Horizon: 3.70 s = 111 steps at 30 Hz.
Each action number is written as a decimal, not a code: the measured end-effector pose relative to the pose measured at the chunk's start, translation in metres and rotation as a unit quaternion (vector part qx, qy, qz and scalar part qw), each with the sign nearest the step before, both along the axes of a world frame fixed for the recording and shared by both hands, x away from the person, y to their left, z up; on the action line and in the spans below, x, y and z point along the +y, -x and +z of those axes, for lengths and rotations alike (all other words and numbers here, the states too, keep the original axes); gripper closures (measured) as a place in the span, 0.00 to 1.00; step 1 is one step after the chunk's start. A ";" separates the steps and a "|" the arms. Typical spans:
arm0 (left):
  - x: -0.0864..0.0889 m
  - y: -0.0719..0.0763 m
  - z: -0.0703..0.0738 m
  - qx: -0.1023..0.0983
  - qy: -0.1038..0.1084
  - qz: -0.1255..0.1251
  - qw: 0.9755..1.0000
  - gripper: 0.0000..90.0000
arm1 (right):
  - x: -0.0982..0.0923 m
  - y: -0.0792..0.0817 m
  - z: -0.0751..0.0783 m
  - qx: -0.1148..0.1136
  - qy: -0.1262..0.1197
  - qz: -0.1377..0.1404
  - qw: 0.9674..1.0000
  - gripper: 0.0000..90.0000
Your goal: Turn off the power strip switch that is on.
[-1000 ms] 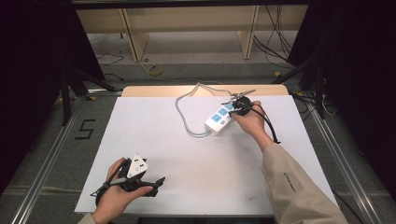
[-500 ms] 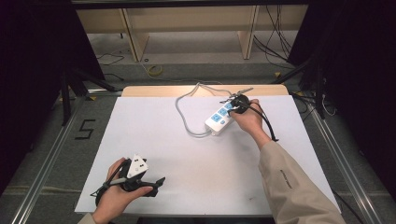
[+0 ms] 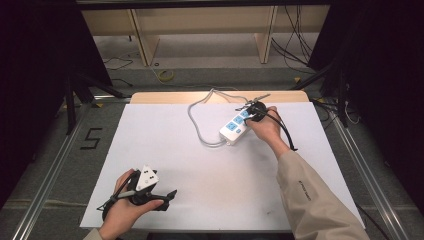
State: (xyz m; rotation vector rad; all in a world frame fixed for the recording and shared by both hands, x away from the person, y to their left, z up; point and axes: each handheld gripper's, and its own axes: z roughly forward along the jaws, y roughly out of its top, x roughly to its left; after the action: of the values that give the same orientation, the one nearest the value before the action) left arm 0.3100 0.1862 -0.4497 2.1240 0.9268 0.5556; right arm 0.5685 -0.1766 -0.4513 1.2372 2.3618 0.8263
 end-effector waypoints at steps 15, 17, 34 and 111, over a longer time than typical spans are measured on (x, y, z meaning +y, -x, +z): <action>0.000 0.000 0.000 0.000 -0.002 -0.002 1.000 0.10 | 0.005 -0.002 0.002 0.002 0.022 0.002 1.000 1.00; 0.000 0.000 0.000 0.000 -0.003 -0.002 1.000 0.10 | 0.005 -0.003 0.002 0.003 0.021 0.001 1.000 1.00; 0.000 0.000 0.000 0.001 -0.001 -0.002 1.000 0.10 | 0.009 -0.005 0.003 0.005 0.034 0.002 0.999 1.00; -0.002 0.000 0.000 0.000 -0.004 -0.004 1.000 0.11 | 0.011 -0.006 0.005 0.015 0.049 0.003 0.999 1.00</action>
State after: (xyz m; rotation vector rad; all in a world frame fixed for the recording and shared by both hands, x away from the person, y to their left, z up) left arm 0.3099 0.1846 -0.4498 2.1351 0.9169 0.5556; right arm 0.5748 -0.1654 -0.4467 1.2119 2.4009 0.6884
